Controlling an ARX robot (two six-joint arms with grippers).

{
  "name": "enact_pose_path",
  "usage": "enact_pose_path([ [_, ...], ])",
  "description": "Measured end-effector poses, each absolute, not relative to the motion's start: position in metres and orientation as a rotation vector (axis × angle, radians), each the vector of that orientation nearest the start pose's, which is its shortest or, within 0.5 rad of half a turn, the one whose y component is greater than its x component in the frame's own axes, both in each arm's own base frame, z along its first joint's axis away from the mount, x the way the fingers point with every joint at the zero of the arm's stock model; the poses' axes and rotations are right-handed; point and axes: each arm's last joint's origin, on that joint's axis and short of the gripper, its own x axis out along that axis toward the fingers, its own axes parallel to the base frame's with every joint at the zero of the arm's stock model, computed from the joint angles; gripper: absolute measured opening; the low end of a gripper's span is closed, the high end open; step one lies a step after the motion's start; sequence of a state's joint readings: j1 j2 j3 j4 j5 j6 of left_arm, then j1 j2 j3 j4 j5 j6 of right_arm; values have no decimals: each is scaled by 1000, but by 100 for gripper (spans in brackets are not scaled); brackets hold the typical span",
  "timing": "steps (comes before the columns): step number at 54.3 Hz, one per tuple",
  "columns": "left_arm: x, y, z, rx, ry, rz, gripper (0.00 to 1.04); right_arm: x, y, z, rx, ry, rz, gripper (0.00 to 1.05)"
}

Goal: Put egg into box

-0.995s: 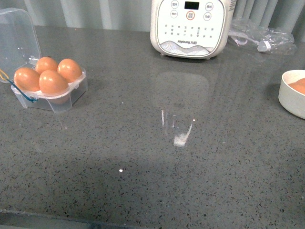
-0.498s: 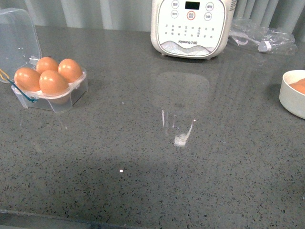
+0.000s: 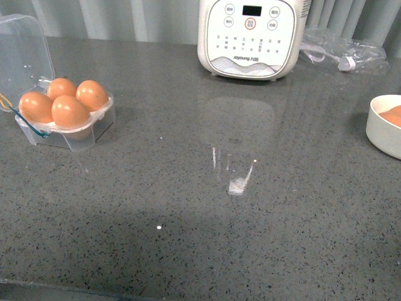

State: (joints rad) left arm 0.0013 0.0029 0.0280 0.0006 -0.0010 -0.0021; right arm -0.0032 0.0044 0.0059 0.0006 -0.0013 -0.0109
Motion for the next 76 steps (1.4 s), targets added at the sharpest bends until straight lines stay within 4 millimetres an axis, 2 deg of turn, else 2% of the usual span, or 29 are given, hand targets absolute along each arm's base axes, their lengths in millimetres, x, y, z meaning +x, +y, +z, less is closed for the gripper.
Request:
enact_pose_path([
  [14,96,0,173,-2,-26,2,98,98,0,165,-10,-2,-2,99],
  [19,96,0,173,-2,-26,2,98,98,0,165,-10,-2,-2,97],
  [53,96,0,173,-2,-23,7,98,98,0,165,-10,-2,-2,97],
  [58,98,-2,169,30,321,178,98,98,0,165,-10,-2,-2,97],
  [61,98,-3,165,67,401,208,98,98,0,165,-10,-2,-2,97],
  [76,103,-12,183,71,302,150,98,98,0,165,-10,-2,-2,97],
])
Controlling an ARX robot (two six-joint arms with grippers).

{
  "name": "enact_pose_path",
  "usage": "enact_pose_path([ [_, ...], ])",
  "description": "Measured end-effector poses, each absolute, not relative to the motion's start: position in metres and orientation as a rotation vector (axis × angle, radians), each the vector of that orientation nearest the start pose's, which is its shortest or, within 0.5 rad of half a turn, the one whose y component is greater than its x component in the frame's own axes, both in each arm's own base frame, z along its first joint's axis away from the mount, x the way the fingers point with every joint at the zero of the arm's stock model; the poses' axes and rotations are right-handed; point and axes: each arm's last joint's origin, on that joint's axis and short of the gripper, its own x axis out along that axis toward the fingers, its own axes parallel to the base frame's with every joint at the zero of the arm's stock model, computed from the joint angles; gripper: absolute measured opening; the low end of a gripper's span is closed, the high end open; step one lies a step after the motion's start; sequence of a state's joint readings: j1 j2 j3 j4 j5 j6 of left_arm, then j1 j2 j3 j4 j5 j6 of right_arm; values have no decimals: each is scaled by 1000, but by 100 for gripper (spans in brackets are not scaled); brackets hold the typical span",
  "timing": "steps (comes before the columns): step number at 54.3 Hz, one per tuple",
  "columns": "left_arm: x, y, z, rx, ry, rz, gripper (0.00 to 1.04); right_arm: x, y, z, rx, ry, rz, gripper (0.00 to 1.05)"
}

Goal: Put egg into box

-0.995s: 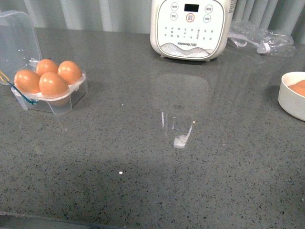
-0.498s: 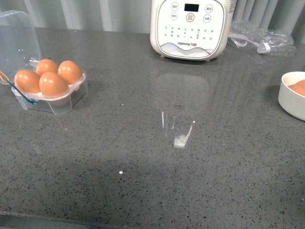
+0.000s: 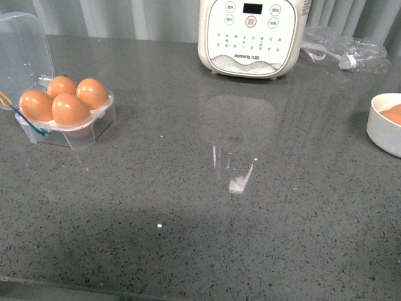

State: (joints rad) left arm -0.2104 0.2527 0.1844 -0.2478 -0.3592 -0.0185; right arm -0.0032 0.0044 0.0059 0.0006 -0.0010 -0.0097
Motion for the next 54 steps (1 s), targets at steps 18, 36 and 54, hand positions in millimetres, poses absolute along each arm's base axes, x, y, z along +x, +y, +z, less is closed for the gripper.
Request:
enact_pose_path([
  [18,155,22,207,18,220,144,98,98,0,165,-10,-2,-2,97],
  [36,242,90,225,46,229,222,98,98,0,165,-10,-2,-2,97],
  [54,313,122,214,-15,304,101,98,98,0,165,-10,-2,-2,97],
])
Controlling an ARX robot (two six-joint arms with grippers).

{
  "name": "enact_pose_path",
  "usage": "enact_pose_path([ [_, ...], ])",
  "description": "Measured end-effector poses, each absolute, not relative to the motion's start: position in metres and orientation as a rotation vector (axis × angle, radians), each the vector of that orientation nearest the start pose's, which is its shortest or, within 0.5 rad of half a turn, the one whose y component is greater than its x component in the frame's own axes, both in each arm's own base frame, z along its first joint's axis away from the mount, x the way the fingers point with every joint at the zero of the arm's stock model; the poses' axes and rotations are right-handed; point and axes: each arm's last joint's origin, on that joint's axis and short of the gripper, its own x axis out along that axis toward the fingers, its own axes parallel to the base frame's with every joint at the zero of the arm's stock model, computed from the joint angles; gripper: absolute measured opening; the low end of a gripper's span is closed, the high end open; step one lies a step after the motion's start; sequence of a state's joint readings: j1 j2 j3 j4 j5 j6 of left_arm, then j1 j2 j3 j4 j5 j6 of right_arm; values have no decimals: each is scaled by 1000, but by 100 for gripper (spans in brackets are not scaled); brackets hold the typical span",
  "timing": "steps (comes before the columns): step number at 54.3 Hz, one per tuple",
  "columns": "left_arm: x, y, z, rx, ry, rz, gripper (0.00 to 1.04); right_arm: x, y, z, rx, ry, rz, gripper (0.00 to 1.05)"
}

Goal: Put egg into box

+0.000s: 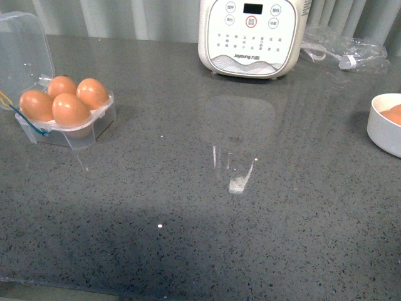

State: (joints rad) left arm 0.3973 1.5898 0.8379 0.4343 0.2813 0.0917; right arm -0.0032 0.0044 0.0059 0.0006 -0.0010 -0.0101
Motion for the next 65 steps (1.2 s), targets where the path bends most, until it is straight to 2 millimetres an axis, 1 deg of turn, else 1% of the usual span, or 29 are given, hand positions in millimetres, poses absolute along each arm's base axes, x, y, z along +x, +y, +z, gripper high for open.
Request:
enact_pose_path([
  [5,325,130,218,-25,299,97,98,98,0,165,-10,-2,-2,97],
  [18,342,136,217,-17,303,123,98,98,0,165,-10,-2,-2,97],
  [26,351,125,211,-16,316,86,98,98,0,165,-10,-2,-2,97],
  [36,356,110,211,-20,312,46,98,98,0,165,-10,-2,-2,97],
  [42,357,97,210,-21,311,13,98,98,0,165,-10,-2,-2,97],
  [49,351,74,212,-25,307,-36,98,98,0,165,-10,-2,-2,97],
  [52,347,61,215,-26,300,-69,98,98,0,165,-10,-2,-2,97],
  [57,336,35,224,-25,278,-132,98,98,0,165,-10,-2,-2,97],
  [60,332,27,228,-29,272,-148,98,98,0,165,-10,-2,-2,97],
  [62,324,17,233,-37,257,-181,98,98,0,165,-10,-2,-2,97],
  [65,316,6,238,-45,246,-214,98,98,0,165,-10,-2,-2,97],
])
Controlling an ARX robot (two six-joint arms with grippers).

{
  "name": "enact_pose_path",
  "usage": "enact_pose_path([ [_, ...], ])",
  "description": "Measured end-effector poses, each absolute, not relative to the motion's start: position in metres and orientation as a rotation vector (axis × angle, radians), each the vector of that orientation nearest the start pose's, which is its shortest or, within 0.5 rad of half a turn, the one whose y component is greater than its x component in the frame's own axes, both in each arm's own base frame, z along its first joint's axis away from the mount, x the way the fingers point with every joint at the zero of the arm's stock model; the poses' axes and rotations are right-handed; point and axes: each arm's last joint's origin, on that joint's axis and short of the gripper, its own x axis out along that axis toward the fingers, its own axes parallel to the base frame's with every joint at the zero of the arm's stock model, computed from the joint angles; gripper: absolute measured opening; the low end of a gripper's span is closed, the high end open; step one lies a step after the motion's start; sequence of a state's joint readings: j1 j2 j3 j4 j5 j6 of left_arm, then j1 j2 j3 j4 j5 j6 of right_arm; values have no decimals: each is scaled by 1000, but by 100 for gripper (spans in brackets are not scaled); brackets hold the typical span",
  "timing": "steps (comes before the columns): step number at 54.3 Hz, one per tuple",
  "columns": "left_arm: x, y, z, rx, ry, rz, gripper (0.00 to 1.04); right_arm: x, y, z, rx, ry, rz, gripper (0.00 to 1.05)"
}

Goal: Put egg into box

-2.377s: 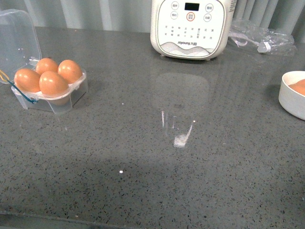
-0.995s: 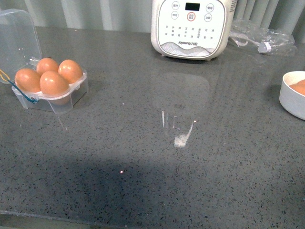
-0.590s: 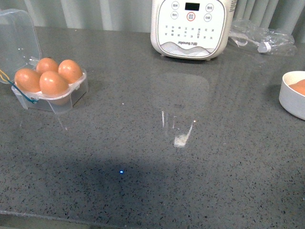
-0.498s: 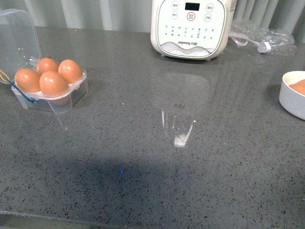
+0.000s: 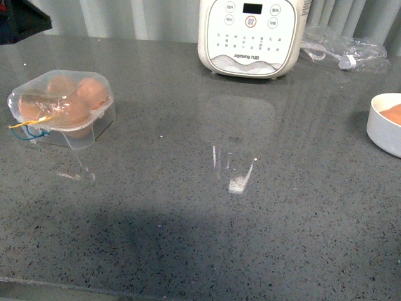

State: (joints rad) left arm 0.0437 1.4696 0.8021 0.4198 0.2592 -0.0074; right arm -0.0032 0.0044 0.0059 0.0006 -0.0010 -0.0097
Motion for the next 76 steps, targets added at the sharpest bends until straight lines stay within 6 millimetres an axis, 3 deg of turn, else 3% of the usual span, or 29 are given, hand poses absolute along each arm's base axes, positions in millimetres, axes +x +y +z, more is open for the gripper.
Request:
enact_pose_path([
  [7,293,-16,246,-43,232,-279,98,98,0,165,-10,-2,-2,97],
  [12,280,-27,242,-23,238,-289,98,98,0,165,-10,-2,-2,97],
  [24,268,-33,242,31,236,-286,98,98,0,165,-10,-2,-2,97],
  [36,257,-16,259,47,191,-242,98,98,0,165,-10,-2,-2,97],
  [47,237,12,277,71,148,-147,98,98,0,165,-10,-2,-2,97],
  [62,174,42,268,77,177,-116,98,98,0,165,-10,-2,-2,97],
  [76,155,44,260,90,200,-106,98,98,0,165,-10,-2,-2,97],
])
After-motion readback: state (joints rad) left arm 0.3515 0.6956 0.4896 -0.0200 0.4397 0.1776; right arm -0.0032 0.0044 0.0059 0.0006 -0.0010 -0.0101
